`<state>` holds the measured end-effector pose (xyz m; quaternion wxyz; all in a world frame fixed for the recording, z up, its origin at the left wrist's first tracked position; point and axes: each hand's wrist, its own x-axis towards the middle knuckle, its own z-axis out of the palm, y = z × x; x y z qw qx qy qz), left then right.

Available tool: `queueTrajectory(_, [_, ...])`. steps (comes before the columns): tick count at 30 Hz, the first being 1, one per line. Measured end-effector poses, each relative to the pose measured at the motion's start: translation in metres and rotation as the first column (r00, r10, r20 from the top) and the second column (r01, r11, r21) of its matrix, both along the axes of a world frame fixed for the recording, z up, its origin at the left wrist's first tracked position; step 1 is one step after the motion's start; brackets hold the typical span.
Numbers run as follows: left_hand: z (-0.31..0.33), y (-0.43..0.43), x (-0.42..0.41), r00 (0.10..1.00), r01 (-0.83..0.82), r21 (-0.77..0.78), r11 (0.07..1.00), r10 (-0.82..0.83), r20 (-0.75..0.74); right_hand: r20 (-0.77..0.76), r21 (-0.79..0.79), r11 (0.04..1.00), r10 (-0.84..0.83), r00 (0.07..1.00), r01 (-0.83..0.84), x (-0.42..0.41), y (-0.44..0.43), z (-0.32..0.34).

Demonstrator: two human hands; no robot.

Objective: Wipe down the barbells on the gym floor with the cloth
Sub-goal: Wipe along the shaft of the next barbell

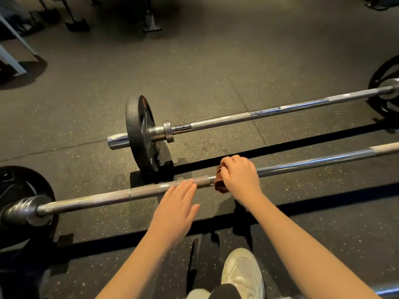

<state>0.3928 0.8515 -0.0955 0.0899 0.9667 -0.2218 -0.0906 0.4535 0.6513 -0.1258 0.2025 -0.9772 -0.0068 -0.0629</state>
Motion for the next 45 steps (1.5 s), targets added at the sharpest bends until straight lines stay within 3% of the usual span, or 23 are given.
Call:
queueTrajectory(2, [-0.001,0.000,0.001,1.000,0.002,0.023,1.000,-0.002,0.000,0.058,0.026,0.999,-0.048,0.997,0.046,-0.009,0.016,-0.002])
queueTrajectory(6, [0.000,0.001,0.002,1.000,0.015,0.058,0.998,-0.016,0.011,0.088,-0.011,0.959,0.283,0.955,-0.283,-0.029,0.010,-0.004])
queueTrajectory(9, [0.005,0.006,0.003,0.999,0.039,0.036,0.999,-0.039,-0.020,-0.046,0.021,0.991,0.135,0.990,-0.134,-0.007,0.005,0.004])
queueTrajectory(11, [0.006,0.011,0.002,0.999,0.029,0.013,0.999,-0.029,-0.024,-0.053,0.022,1.000,-0.003,0.999,0.004,-0.004,0.025,0.006])
queueTrajectory(12, [0.009,0.014,0.001,1.000,0.003,-0.006,1.000,-0.004,-0.016,-0.028,0.037,0.999,0.007,1.000,-0.006,-0.008,0.037,0.005])
queueTrajectory(16, [0.010,0.046,-0.003,0.996,-0.094,-0.056,0.994,0.094,-0.004,0.060,0.068,0.953,0.293,0.954,-0.296,-0.025,0.029,-0.002])
queueTrajectory(19, [0.007,0.079,-0.002,0.986,-0.165,-0.050,0.985,0.166,0.023,-0.022,0.045,0.985,0.165,0.986,-0.164,-0.010,0.022,0.002])
queueTrajectory(22, [0.001,0.099,0.002,0.968,-0.249,-0.038,0.968,0.250,0.015,-0.013,0.035,0.999,0.007,1.000,-0.007,-0.012,0.061,0.005])
queueTrajectory(26, [-0.006,0.105,0.012,0.967,-0.253,-0.019,0.967,0.254,0.010,0.171,-0.018,0.961,0.276,0.946,-0.277,-0.039,0.089,-0.010])
queueTrajectory(28, [-0.009,0.106,0.015,0.970,-0.239,-0.032,0.970,0.240,0.031,0.223,-0.051,0.942,0.335,0.916,-0.332,-0.041,0.082,-0.014])
queueTrajectory(31, [-0.013,0.105,0.017,0.972,-0.228,-0.034,0.973,0.229,0.051,0.153,-0.080,0.961,0.273,0.950,-0.263,-0.028,0.091,-0.008])
queueTrajectory(35, [-0.016,0.105,0.014,0.969,-0.229,-0.019,0.973,0.230,0.090,-0.125,-0.055,0.957,0.277,0.953,-0.285,0.012,0.134,0.010])
queueTrajectory(36, [-0.016,0.105,0.013,0.970,-0.224,-0.027,0.974,0.226,0.089,-0.116,-0.071,0.948,0.300,0.947,-0.309,0.013,0.135,0.008])
queueTrajectory(39, [-0.018,0.107,0.010,0.971,-0.214,-0.038,0.976,0.216,0.099,0.139,-0.089,0.924,0.380,0.914,-0.371,-0.018,0.120,-0.009])
queueTrajectory(42, [-0.021,0.109,0.011,0.972,-0.203,-0.032,0.979,0.206,0.111,0.240,-0.155,0.944,0.320,0.916,-0.289,-0.030,0.114,-0.018])
queueTrajectory(45, [-0.025,0.111,0.012,0.976,-0.196,-0.044,0.980,0.199,0.093,-0.065,-0.106,0.968,0.220,0.973,-0.226,0.010,0.147,0.010])
